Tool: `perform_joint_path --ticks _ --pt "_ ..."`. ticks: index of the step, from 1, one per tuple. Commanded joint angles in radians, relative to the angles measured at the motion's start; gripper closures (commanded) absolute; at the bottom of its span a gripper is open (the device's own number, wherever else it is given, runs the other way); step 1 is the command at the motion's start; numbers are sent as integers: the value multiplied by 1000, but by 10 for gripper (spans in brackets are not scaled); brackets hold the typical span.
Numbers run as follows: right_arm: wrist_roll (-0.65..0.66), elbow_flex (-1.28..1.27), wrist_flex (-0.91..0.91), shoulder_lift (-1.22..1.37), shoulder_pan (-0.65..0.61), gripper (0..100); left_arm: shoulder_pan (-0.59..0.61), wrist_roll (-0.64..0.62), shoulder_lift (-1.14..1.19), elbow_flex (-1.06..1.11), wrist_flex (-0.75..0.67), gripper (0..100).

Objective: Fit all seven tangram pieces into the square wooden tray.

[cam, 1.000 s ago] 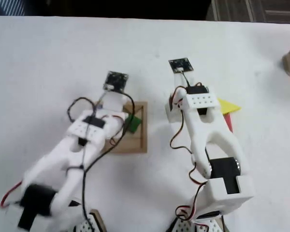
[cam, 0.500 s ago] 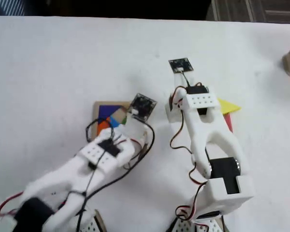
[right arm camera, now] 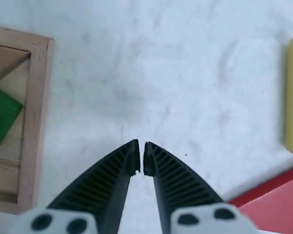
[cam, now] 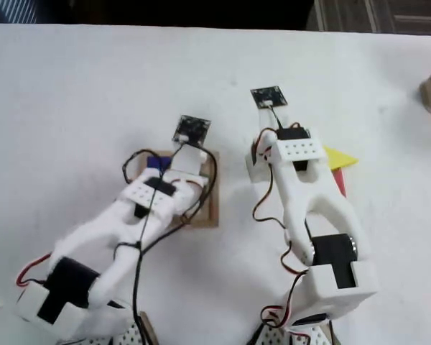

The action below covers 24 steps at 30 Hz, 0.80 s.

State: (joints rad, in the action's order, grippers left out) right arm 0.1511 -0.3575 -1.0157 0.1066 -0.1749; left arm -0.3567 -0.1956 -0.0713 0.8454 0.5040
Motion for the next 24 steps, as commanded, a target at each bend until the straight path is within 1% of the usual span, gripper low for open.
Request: perform_joint_path --ticks 1,14,19,21,24 --pt "-5 41 -1 -13 2 981 25 -23 8 -44 5 979" --pt "-5 41 -1 -13 4 981 122 -25 7 -55 5 980" --pt "-5 41 -1 -13 4 981 159 -23 -71 -48 3 979" --pt "-5 41 -1 -13 4 981 173 -17 -91 -37 -6 979" --pt "-5 41 -1 -13 4 981 205 -15 -47 -46 -58 979"
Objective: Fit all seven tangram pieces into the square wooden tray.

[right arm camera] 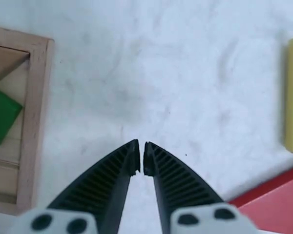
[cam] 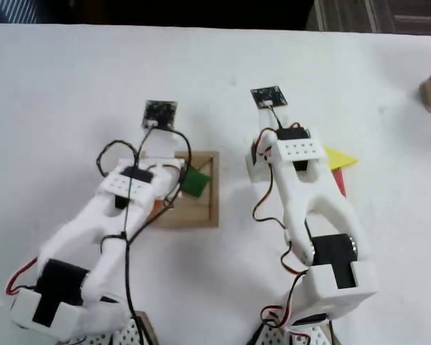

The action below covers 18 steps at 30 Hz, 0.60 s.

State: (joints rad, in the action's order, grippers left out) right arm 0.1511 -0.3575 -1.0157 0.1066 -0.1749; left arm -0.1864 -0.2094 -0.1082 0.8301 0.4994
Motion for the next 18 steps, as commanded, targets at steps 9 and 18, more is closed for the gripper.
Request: perform_joint_path --ticks 9,18 --pt "-5 41 -4 -13 10 981 42 0 139 -161 60 979" --pt "-5 41 -4 -13 10 981 54 0 137 -166 84 979"
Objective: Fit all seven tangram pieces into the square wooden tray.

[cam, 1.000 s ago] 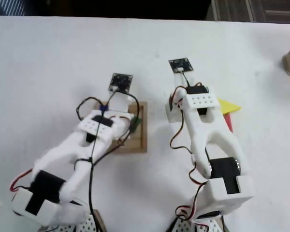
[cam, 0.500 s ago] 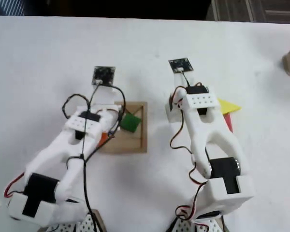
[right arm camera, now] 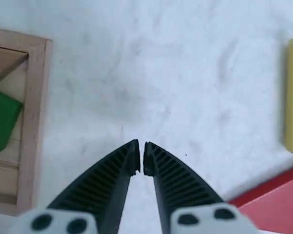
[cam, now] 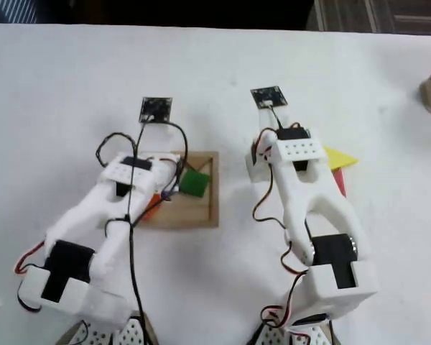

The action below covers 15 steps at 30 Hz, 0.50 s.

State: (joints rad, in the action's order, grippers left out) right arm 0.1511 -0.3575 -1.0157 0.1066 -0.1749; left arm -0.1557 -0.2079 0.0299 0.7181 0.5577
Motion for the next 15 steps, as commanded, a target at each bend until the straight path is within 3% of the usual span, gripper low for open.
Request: perform_joint_path --ticks 1,7,15 --pt "-5 41 -4 -13 10 981 28 -2 -1 -57 32 979" --pt "-3 41 -2 -13 8 981 25 -6 -102 -5 -18 979" --pt "-2 54 -7 -13 8 981 -73 -3 -283 279 -391 979"
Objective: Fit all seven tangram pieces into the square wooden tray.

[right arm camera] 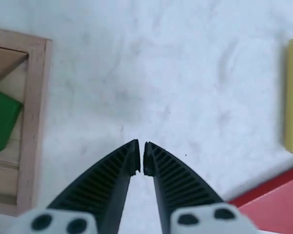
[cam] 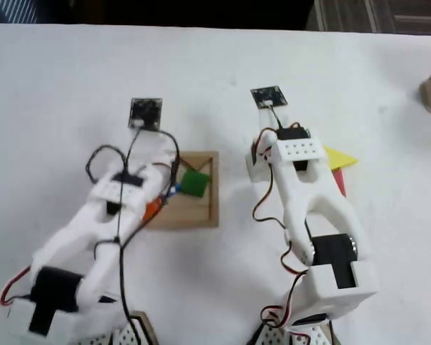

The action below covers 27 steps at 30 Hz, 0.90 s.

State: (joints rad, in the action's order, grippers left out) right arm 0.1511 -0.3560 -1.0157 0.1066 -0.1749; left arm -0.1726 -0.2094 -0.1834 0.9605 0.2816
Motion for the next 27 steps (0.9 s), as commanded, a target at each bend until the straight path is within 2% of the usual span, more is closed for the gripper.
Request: perform_joint_path --ticks 1,7,14,27 --pt "-2 52 -7 -13 10 981 -68 -2 -65 37 -110 979" --pt "-3 51 -7 -13 10 981 -93 34 97 -77 -37 979" --pt "-5 49 -7 -10 12 981 -85 64 168 -198 187 979" --pt "-5 52 -7 -7 7 981 -53 64 166 -201 238 979"
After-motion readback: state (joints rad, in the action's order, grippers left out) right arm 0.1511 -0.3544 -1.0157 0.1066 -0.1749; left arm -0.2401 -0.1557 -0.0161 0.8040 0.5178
